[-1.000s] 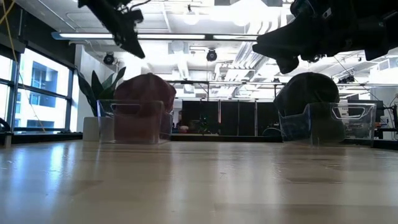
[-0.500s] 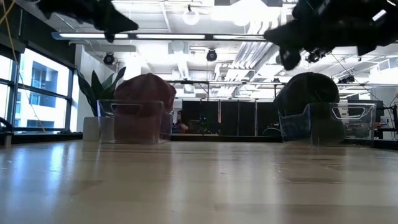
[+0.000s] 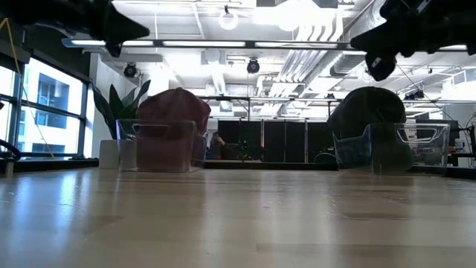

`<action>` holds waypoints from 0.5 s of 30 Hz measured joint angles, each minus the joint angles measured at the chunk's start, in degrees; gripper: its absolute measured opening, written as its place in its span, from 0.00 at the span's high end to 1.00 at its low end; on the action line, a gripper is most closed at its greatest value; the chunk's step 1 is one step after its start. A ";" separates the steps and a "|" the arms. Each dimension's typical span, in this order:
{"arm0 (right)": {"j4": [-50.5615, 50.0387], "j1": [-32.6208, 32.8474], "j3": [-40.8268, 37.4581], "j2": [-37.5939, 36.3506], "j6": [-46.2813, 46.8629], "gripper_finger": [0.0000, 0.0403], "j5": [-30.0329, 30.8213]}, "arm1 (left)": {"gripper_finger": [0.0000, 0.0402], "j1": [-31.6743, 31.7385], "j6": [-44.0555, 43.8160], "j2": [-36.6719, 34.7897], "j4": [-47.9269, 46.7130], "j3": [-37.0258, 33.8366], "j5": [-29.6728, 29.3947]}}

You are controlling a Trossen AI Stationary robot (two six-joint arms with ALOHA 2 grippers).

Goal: Pick & Place hat
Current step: Return to Home Position

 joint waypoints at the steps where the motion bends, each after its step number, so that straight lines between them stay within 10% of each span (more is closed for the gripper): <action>1: -1.30 1.43 0.00 -0.43 0.03 0.99 1.59 | 1.00 -1.64 -0.36 -0.96 0.06 -0.92 -1.69; 8: -1.51 12.04 -1.61 -0.73 0.64 1.00 13.14 | 1.00 -17.19 -5.67 -6.64 8.24 -10.49 -19.31; 15: 9.56 16.30 -7.60 -0.75 0.00 1.00 10.17 | 1.00 -29.01 -5.55 -9.53 11.90 -16.34 -31.47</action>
